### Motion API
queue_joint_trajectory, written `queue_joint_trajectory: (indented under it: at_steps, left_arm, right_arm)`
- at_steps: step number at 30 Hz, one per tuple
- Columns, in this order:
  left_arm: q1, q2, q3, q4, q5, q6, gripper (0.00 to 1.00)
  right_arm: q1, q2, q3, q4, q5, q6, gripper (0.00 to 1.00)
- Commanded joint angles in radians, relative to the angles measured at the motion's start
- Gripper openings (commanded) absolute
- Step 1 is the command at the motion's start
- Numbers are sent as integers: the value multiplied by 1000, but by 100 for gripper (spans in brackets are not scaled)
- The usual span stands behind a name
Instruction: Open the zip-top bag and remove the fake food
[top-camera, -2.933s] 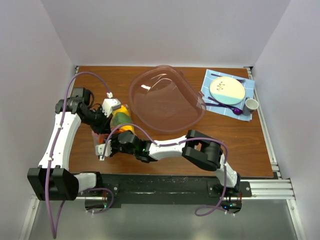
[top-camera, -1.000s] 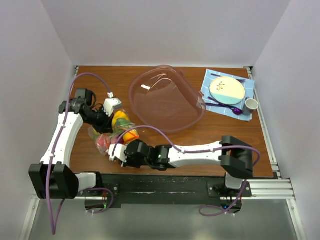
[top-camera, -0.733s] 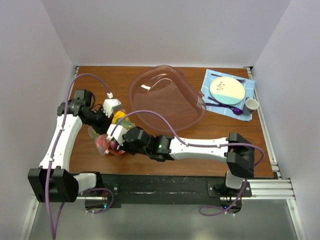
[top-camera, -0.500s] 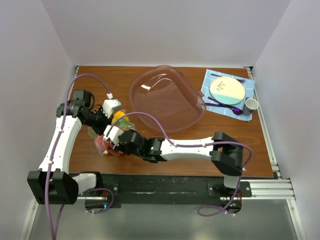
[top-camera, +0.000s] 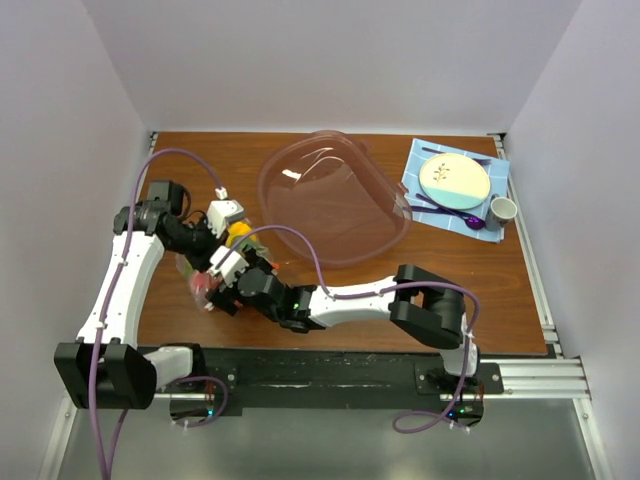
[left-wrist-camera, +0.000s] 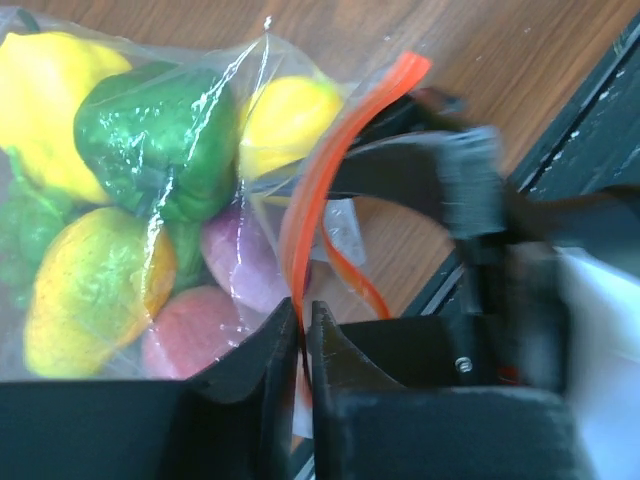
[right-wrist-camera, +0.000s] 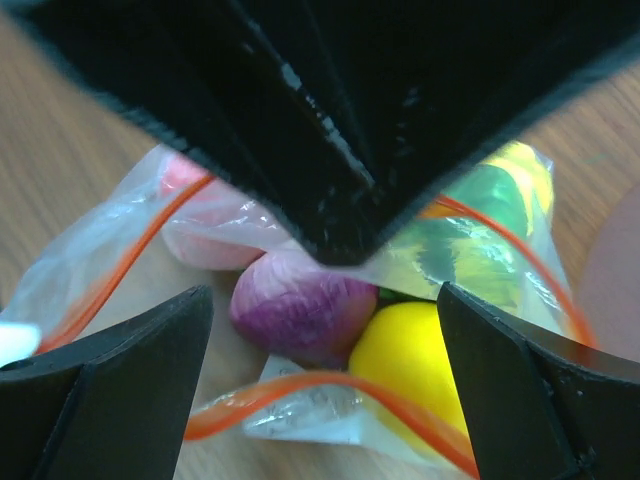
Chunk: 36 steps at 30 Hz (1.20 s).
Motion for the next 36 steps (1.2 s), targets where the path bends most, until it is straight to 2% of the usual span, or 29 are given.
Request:
queue_joint_trajectory:
  at_steps: [1,3,6,8,9,10,12,13,15,17,21,24,28,36]
  left_arm:
    - [-13,2,66,-27,56,11,23]
    - [-12,5,116,-38,56,4,39]
    - [2,3,217,-11,-25,-48,43]
    - [56,-1,262,87,-97,-77,43]
    - [71,-6,259,138,-189,-116,43]
    - [98,-6,247,252,-243,-136,43]
    - [122,23,176,369,-396,-182,39]
    - [143,40,149,475,-433,-189,37]
    - [159,113,83,555,-490,-202,35]
    - [163,175,66,591,-473,-202,35]
    - [162,334,95,556,-345,-209,34]
    - [163,393,98,557,-315,-208,34]
    - [159,410,78,519,-262,-193,34]
    - [125,330,-127,525,-252,-136,36]
  right_arm:
    - [4,65,21,115,84,58,99]
    - [4,82,32,115,78,63,99]
    - [4,110,38,101,83,74,99]
    - [6,117,24,105,98,81,99]
    - [6,117,18,110,99,83,99]
    - [9,116,12,118,104,84,99]
    - [12,113,3,122,112,81,99]
    - [15,111,1,125,116,81,99]
    - [18,110,1,131,109,75,99]
    - [21,111,12,130,106,69,99]
    - [20,125,32,127,92,66,99]
    - [20,137,52,107,81,72,99]
    - [21,157,75,66,73,75,99]
    - [20,192,142,-14,78,74,99]
